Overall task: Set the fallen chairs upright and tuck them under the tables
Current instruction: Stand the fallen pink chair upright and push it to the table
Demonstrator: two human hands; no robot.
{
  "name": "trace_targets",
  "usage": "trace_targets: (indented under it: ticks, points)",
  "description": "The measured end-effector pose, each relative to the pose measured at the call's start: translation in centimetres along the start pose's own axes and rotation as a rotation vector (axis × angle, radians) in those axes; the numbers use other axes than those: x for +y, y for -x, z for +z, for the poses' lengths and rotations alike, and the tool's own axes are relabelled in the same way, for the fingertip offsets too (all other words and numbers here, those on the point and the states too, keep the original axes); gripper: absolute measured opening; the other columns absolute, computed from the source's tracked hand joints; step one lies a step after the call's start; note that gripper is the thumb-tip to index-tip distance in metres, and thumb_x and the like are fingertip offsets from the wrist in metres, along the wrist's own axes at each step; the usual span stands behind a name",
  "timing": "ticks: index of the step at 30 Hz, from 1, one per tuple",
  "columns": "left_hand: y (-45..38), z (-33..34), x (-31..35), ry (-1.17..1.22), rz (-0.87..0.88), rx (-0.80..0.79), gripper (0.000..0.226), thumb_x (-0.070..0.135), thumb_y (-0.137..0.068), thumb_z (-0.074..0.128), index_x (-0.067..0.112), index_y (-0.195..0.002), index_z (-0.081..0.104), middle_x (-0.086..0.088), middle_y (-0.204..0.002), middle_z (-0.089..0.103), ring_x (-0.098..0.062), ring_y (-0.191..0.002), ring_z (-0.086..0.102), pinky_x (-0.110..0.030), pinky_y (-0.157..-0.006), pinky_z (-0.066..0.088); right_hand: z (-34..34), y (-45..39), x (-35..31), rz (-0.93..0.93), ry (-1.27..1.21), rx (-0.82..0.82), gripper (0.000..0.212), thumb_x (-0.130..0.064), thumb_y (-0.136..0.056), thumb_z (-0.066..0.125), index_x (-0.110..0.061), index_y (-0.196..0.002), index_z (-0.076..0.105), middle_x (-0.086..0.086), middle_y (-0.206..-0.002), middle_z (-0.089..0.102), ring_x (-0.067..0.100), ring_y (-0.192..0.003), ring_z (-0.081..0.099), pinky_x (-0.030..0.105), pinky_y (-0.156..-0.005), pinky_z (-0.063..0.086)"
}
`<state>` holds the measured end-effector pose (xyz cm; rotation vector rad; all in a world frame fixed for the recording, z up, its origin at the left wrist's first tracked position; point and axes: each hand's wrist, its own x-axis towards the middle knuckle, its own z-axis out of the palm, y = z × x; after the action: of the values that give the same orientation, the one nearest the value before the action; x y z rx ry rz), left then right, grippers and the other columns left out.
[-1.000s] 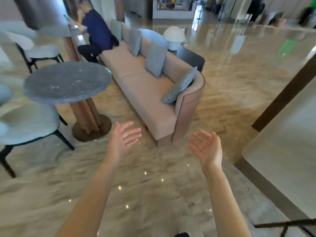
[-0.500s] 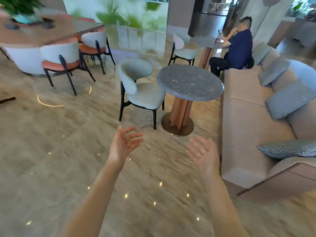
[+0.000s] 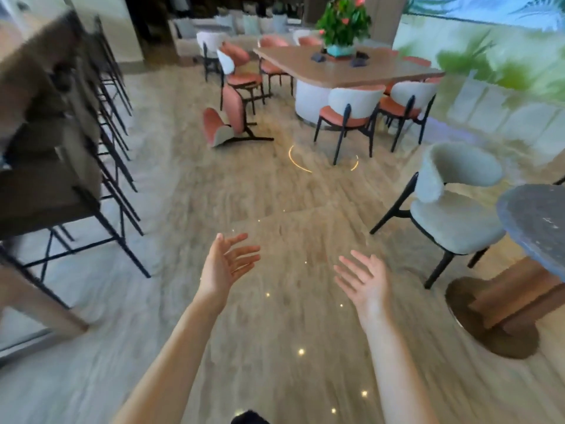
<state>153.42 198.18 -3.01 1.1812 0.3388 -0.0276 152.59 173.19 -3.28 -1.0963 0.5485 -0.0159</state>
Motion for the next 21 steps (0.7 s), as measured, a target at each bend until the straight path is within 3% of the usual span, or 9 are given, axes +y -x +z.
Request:
trace_targets:
  ticks: [8,21]
  points:
    - [2.8,-7.1,2.1,0.028,0.109,0.224,0.056,0.044,-0.103,0.021,0.006,-0.125,0.057,-0.023,-0.109,0.068,-0.036,-0.101,0.065,-0.044,-0.094,0.049,7.5,0.6,3.0,0.072,0.070,-0.229,0.038,-0.033,-0.102,0.033,-0.007,-0.114,0.060,0.016,-0.108,0.067,0.032,-0.095,0.064,0.045,-0.093,0.048]
    - [-4.6,-12.5,5.4,0.032,0.147,0.245,0.055,0.044,-0.103,0.023,0.008,-0.125,0.058,-0.020,-0.108,0.069,-0.036,-0.103,0.066,-0.046,-0.095,0.049,17.4,-4.0,5.1,0.073,0.132,-0.266,0.039,-0.033,-0.102,0.036,-0.006,-0.112,0.062,0.016,-0.105,0.070,0.034,-0.097,0.066,0.047,-0.093,0.050]
